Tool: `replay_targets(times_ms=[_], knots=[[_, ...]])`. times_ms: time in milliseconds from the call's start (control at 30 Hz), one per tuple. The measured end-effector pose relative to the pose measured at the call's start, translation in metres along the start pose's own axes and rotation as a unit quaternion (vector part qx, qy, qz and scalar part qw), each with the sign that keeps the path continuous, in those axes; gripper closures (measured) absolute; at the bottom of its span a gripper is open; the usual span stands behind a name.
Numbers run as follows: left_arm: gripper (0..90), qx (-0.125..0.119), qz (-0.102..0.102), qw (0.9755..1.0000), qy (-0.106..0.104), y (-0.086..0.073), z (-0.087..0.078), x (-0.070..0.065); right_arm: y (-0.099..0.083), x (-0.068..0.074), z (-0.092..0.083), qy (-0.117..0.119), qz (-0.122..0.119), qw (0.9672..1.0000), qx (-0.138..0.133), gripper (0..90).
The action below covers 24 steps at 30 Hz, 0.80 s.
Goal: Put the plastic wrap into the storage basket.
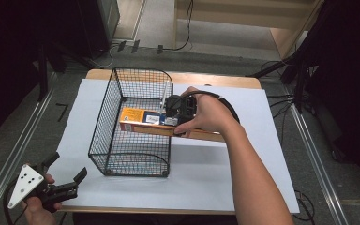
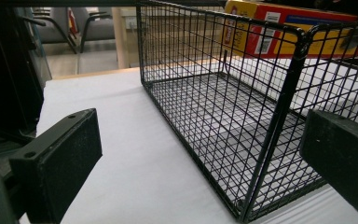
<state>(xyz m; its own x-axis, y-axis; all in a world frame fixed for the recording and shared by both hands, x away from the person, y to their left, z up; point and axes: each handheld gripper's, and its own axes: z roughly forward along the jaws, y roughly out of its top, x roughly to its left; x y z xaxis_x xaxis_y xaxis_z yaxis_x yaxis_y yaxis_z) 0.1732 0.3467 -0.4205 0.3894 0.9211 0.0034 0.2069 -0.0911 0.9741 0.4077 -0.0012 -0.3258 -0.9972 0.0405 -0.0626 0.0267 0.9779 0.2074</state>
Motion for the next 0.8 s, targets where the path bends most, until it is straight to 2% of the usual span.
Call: replay_targets(times_ms=[500, 800], knots=[[0.0, 0.001, -0.001, 1.0, -0.002, 0.0, 0.0, 0.0, 0.033, 0.006, 0.003, 0.008, -0.013, 0.9999, 0.004, 40.9], [0.0, 0.002, -0.001, 1.0, -0.002, 0.0, 0.0, 0.0, 0.036, 0.007, 0.003, 0.011, -0.01, 0.9999, 0.004, 40.9]])
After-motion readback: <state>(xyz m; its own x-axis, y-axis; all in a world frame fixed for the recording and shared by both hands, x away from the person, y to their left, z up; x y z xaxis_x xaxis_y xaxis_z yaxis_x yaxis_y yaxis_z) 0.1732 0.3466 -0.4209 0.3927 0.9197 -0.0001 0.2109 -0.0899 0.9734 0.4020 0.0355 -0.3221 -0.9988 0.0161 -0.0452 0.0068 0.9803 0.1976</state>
